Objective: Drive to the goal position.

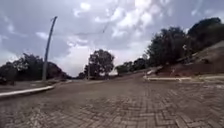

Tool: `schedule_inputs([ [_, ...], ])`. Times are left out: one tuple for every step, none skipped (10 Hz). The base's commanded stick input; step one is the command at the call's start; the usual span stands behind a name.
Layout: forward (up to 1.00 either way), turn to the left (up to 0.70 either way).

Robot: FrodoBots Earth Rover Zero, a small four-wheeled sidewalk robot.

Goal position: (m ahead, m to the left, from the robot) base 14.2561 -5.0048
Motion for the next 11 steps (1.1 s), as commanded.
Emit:
schedule_inputs([
  [0.70, 0.00],
  [0.70, 0.00],
  [0.70, 0.00],
  [0.70, 0.00],
  [0.70, 0.00],
  [0.70, -0.11],
  [0.70, -0.27],
  [0.70, -0.21],
  [0.70, 0.00],
  [0.70, 0.00],
  [0.70, 0.00],
])
